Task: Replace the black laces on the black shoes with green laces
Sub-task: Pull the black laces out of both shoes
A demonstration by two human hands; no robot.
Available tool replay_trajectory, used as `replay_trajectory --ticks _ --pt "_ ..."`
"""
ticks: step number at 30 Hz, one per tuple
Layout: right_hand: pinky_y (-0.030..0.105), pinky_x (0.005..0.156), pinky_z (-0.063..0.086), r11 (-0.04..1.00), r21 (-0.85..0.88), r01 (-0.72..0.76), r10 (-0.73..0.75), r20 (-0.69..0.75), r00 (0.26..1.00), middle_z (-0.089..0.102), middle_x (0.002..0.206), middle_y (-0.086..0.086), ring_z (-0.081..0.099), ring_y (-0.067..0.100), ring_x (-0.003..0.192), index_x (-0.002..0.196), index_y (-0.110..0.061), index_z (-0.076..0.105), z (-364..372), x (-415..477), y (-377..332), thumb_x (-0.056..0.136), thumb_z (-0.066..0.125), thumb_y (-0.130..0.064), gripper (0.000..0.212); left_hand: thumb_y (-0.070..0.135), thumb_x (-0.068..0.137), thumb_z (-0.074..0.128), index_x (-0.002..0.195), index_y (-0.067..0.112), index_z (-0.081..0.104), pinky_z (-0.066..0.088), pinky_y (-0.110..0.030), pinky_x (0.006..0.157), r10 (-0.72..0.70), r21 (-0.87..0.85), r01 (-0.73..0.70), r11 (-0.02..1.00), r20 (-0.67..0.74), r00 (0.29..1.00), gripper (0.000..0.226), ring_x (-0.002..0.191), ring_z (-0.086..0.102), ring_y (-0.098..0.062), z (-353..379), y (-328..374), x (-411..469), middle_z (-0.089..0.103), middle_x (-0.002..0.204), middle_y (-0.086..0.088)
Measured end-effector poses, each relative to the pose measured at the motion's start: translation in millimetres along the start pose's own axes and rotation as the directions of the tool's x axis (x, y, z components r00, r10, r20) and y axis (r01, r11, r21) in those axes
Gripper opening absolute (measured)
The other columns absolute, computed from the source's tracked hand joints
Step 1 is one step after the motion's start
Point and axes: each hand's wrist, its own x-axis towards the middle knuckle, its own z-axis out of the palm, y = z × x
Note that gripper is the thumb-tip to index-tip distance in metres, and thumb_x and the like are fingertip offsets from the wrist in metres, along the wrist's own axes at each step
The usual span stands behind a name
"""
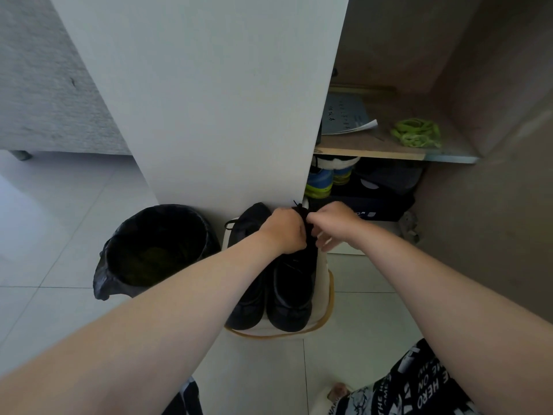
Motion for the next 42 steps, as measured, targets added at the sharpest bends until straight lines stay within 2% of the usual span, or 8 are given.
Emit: replay_trajectory --ticks 5,11,18,21,27,35,40,42 --pt "0.045 0.067 0.063 0.990 -0.130 -0.062 0.085 0.175 0.981 0.071 0.091 0.017 0.072 0.027 0.071 0.107 0.001 0.063 3.9 -3.4 10.0 0.088 0.071 -0.010 0.023 0.058 0.064 0.073 0.074 0.036 0.067 0.054 -0.036 0.089 -0.027 0.052 0.024 0.998 0.060 0.998 0.025 0.100 0.060 -0.017 -9.2 -15.2 2.4 0.069 0.094 0.007" --pt "0.037 0.062 0.062 0.988 -0.150 0.025 -0.012 0.089 0.996 0.072 0.084 0.010 0.072 0.022 0.066 0.095 -0.006 0.074 8.2 2.0 15.8 0.090 0.073 -0.014 0.009 0.055 0.067 0.081 0.075 0.034 0.072 0.050 -0.026 0.081 -0.018 -0.059 0.025 0.998 0.123 0.992 0.024 0.085 0.055 -0.010 -9.9 -20.2 1.7 0.055 0.082 0.014" --pt "0.040 0.061 0.060 0.998 0.061 -0.007 0.004 0.060 0.998 0.070 0.109 0.018 0.072 0.032 0.082 0.118 0.000 0.054 4.8 -3.1 -8.5 0.104 0.039 -0.010 0.023 0.050 0.073 0.077 0.101 0.035 0.077 0.047 -0.038 0.101 -0.008 0.052 0.001 0.999 0.139 0.990 0.032 0.116 0.052 -0.026 -1.4 -19.0 1.6 0.055 0.124 -0.005" --pt "0.052 0.069 0.062 0.999 -0.026 -0.038 0.040 0.050 0.998 0.071 0.100 0.018 0.072 0.035 0.078 0.116 0.002 0.056 -3.3 -0.3 -8.0 0.102 0.048 -0.013 0.022 0.048 0.072 0.080 0.096 0.031 0.079 0.051 -0.033 0.097 -0.045 -0.063 0.055 0.997 0.155 0.987 0.029 0.108 0.061 -0.018 -3.2 -18.8 3.0 0.069 0.113 0.002" --pt "0.040 0.059 0.063 0.974 -0.226 0.017 0.007 0.107 0.994 0.073 0.082 0.013 0.072 0.026 0.064 0.095 -0.004 0.071 14.2 -4.7 12.1 0.084 0.080 -0.028 0.028 0.049 0.069 0.083 0.089 0.031 0.080 0.047 -0.023 0.075 -0.009 -0.136 0.036 0.990 0.190 0.982 0.027 0.086 0.064 -0.009 -5.6 -27.1 6.1 0.065 0.074 0.019" --pt "0.043 0.067 0.062 0.969 -0.246 0.038 -0.012 0.106 0.994 0.071 0.101 0.022 0.071 0.029 0.073 0.095 -0.006 0.060 17.3 -1.4 5.8 0.102 0.054 -0.012 0.012 0.050 0.069 0.082 0.081 0.028 0.079 0.049 -0.025 0.069 -0.024 -0.130 0.042 0.991 0.134 0.991 0.026 0.082 0.065 -0.008 1.8 -24.0 2.4 0.067 0.075 0.015" --pt "0.039 0.057 0.057 0.972 0.235 0.013 0.007 -0.083 0.997 0.071 0.096 0.016 0.071 0.035 0.071 0.143 -0.010 0.037 10.7 -2.0 -2.8 0.109 0.034 -0.021 0.035 0.042 0.075 0.079 0.092 0.024 0.078 0.054 -0.033 0.091 -0.054 -0.072 0.068 0.995 0.185 0.981 0.024 0.097 0.065 -0.015 2.3 -17.9 2.3 0.071 0.103 0.005" --pt "0.041 0.059 0.060 0.946 0.318 0.055 -0.001 -0.167 0.986 0.070 0.090 0.016 0.069 0.035 0.070 0.138 -0.016 0.036 8.7 -3.3 -6.0 0.110 0.031 -0.023 0.030 0.041 0.075 0.079 0.093 0.024 0.077 0.054 -0.033 0.092 -0.073 -0.084 0.091 0.992 0.197 0.978 0.024 0.097 0.064 -0.015 0.9 -17.1 2.8 0.070 0.103 0.005"
